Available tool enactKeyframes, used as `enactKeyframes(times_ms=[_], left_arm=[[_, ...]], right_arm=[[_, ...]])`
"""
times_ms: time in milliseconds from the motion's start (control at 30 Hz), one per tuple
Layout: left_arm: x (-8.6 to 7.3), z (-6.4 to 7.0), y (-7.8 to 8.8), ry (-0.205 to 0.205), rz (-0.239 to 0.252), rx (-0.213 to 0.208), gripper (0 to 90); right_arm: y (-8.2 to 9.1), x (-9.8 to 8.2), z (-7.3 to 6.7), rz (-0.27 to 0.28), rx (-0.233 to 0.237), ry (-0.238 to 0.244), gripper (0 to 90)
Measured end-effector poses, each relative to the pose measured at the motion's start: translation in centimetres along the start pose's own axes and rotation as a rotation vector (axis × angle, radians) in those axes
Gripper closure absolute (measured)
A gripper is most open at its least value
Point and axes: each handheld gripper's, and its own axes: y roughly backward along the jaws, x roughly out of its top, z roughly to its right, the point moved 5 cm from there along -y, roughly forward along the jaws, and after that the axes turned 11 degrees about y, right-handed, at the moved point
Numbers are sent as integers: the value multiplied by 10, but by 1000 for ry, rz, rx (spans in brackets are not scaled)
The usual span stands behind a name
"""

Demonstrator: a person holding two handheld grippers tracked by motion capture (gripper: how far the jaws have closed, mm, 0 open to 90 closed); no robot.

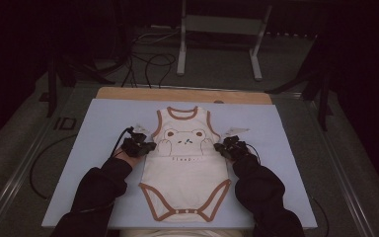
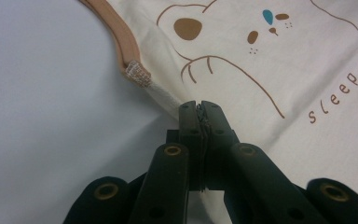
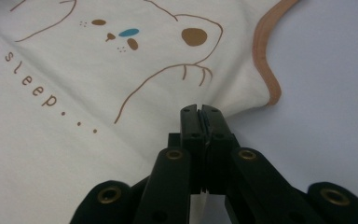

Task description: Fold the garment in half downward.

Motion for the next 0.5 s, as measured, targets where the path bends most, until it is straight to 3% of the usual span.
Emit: enactKeyframes(times_ms=[300,500], left_arm=[[3,1,13,3,17,-13,896],[7,3,20,3,23,-25,896]], right_arm=[[8,1,-4,4,9,3,897],[14,8,-3,4,-4,31,897]])
